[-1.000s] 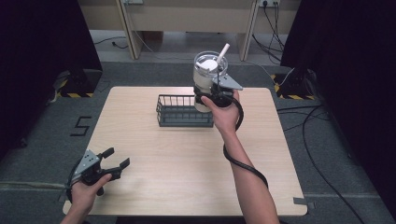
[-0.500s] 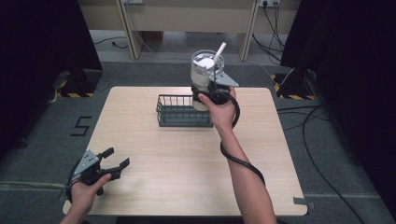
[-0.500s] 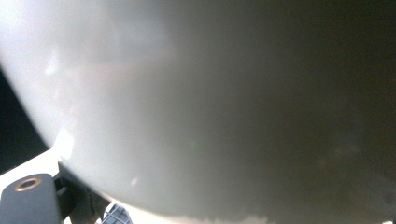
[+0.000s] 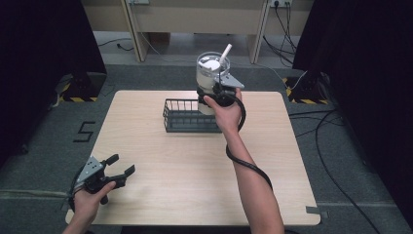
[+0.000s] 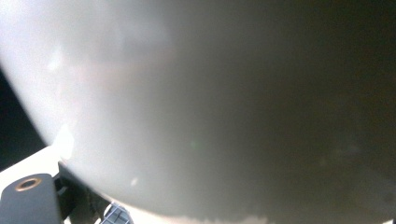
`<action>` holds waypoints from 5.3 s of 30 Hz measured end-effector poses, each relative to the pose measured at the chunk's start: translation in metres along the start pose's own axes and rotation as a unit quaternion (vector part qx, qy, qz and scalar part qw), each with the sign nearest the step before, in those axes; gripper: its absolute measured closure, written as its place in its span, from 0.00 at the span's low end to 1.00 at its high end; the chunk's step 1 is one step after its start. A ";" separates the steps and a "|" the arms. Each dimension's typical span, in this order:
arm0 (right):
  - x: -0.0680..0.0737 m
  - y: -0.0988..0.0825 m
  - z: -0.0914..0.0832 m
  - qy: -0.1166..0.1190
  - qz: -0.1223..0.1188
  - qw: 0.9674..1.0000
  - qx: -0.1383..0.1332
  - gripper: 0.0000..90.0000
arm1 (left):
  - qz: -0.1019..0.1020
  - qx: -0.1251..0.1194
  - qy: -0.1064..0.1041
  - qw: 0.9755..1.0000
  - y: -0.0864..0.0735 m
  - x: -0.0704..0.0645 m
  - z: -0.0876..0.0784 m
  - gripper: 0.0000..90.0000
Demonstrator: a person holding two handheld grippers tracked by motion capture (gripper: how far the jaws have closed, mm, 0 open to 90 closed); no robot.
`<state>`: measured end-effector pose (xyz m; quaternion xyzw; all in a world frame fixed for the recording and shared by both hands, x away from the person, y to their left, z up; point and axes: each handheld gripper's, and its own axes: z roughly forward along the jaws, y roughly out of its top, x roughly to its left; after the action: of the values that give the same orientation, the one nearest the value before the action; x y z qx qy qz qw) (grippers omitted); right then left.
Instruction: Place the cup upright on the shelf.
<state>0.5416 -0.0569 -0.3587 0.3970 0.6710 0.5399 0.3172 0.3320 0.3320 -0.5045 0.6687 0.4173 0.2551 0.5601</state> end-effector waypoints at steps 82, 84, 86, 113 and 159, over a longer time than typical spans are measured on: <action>0.012 -0.056 0.061 0.000 0.000 0.999 0.050 0.11 | 0.002 0.000 -0.009 1.000 0.000 -0.001 0.000 0.16; 0.013 -0.058 0.061 0.000 0.000 0.999 0.046 0.11 | 0.001 0.001 -0.009 1.000 0.000 -0.001 0.000 0.16; 0.014 -0.059 0.061 0.000 0.001 0.999 0.042 0.10 | 0.001 0.001 -0.008 1.000 0.000 0.000 0.000 0.16; 0.020 -0.066 0.051 -0.023 0.002 1.000 0.019 0.11 | 0.001 0.001 -0.009 1.000 0.000 0.000 0.001 0.16; 0.022 -0.065 0.026 -0.030 0.001 1.000 0.010 0.12 | 0.002 0.002 -0.009 1.000 0.000 -0.001 0.001 0.16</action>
<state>0.5408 -0.0322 -0.4273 0.4171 0.6662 0.5214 0.3322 0.3325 0.3303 -0.5046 0.6730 0.4110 0.2492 0.5622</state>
